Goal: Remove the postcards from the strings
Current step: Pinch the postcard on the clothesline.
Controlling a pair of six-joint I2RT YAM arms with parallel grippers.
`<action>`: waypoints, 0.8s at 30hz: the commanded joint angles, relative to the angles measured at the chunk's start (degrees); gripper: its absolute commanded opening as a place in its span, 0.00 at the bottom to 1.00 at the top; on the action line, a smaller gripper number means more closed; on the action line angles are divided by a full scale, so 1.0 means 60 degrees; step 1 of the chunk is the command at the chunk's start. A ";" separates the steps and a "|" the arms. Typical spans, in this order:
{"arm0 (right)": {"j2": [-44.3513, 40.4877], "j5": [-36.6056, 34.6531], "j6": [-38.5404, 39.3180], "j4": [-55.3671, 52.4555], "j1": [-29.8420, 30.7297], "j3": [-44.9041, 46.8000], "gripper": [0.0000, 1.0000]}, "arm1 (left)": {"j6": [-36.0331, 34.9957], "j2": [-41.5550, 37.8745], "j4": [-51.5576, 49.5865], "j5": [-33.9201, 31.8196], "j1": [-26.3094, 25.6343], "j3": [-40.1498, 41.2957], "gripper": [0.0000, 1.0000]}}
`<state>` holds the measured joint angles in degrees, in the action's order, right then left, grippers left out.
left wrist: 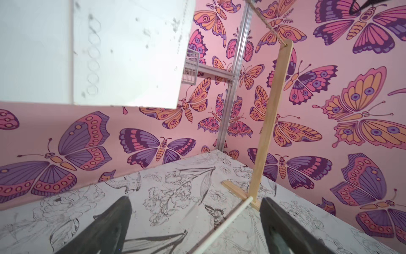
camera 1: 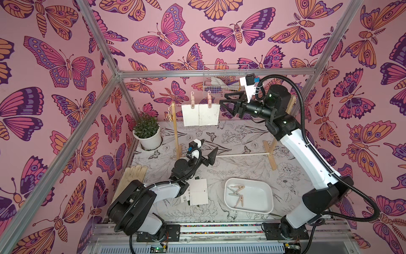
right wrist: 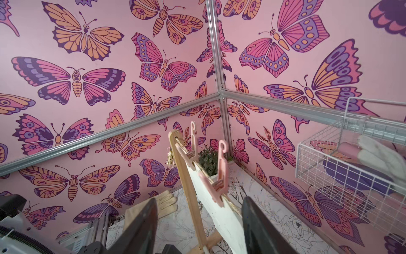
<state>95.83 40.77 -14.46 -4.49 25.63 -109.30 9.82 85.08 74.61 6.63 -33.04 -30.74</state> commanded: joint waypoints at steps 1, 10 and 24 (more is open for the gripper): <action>0.0273 0.0887 -0.0360 0.0301 -0.0194 -0.0606 0.62 | -0.0088 0.0393 0.1152 0.0234 0.0422 -0.0645 0.92; 0.0909 0.1569 0.0677 -0.0344 -0.0417 -0.1395 0.66 | 0.0428 0.1817 0.1173 0.0644 0.1120 -0.2213 0.90; 0.2128 0.1716 0.1722 -0.1335 -0.0419 -0.2936 0.75 | 0.1288 0.2774 0.1172 0.1111 0.1418 -0.3232 0.79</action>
<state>106.98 50.17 -5.54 -11.09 23.53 -124.92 15.64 100.40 78.94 11.49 -25.34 -49.08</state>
